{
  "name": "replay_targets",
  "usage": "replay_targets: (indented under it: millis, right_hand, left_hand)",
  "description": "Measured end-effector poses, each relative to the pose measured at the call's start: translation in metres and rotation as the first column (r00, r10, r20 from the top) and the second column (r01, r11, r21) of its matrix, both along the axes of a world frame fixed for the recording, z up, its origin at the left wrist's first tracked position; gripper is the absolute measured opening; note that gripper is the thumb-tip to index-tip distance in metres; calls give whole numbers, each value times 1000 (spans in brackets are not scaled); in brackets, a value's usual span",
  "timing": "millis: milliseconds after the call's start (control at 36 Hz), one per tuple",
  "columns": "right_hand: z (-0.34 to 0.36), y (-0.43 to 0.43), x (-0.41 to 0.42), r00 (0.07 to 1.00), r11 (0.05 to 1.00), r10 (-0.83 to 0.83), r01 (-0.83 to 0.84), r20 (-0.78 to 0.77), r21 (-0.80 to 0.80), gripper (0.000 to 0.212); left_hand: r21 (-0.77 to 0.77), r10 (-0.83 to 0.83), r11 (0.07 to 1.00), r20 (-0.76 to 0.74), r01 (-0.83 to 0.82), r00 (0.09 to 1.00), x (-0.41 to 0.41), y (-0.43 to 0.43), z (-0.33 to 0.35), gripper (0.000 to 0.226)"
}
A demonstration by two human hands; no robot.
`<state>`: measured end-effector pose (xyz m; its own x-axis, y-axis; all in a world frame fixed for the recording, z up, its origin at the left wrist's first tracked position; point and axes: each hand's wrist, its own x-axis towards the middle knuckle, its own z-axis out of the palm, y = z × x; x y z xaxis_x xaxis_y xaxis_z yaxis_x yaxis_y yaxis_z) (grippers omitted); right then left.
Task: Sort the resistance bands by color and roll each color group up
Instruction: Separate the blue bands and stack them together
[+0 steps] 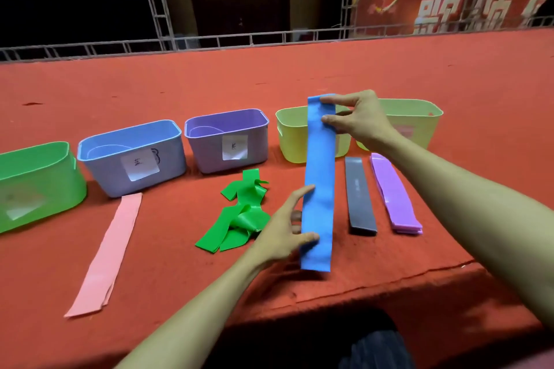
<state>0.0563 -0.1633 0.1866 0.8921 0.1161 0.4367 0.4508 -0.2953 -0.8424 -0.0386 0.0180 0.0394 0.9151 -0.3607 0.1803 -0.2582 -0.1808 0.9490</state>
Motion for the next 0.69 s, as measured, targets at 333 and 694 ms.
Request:
replay_targets:
  millis: [333, 694]
  right_hand:
    - [-98, -6, 77, 975, 983, -148, 127, -167, -130, 42]
    - [-171, -1, 120, 948, 875, -252, 138, -194, -464, 40]
  left_hand:
    - [-58, -10, 998, -323, -9, 946, 15, -7, -29, 70]
    - [-27, 71, 996, -358, -86, 931, 25, -23, -44, 45]
